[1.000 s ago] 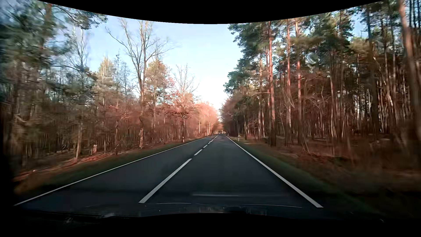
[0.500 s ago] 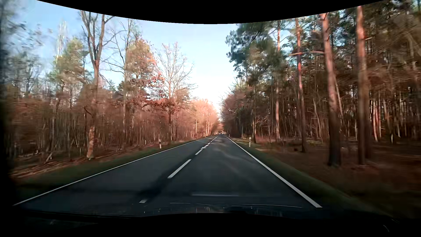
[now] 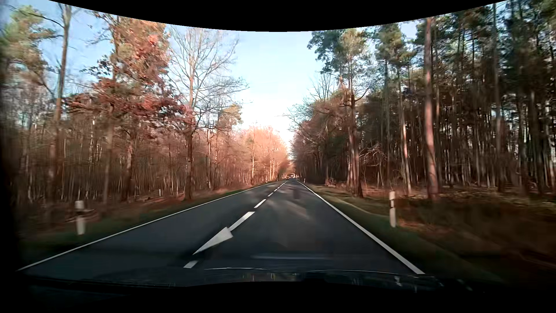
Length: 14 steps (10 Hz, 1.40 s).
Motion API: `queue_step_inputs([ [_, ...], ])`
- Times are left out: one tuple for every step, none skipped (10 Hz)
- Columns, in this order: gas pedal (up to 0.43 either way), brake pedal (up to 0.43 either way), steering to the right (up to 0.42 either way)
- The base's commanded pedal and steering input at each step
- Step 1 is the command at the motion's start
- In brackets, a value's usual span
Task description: Follow the waypoints while adhering to traffic rules and regulations
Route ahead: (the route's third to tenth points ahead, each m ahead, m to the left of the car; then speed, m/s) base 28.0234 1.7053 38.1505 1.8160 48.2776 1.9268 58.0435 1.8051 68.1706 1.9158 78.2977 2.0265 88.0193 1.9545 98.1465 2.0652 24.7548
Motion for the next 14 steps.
queue_step_inputs([
  [0.189, 0.000, -0.001],
  [0.189, 0.000, 0.000],
  [0.189, 0.000, -0.001],
  [0.189, 0.000, -0.001],
  [0.189, 0.000, -0.001],
  [0.189, 0.000, -0.002],
  [0.189, 0.000, -0.002],
  [0.189, 0.000, -0.002],
  [0.189, 0.000, -0.002],
  [0.189, 0.000, -0.002],
  [0.189, 0.000, -0.002],
  [0.189, 0.000, -0.002],
  [0.189, 0.000, -0.003],
  [0.189, 0.000, -0.003],
])
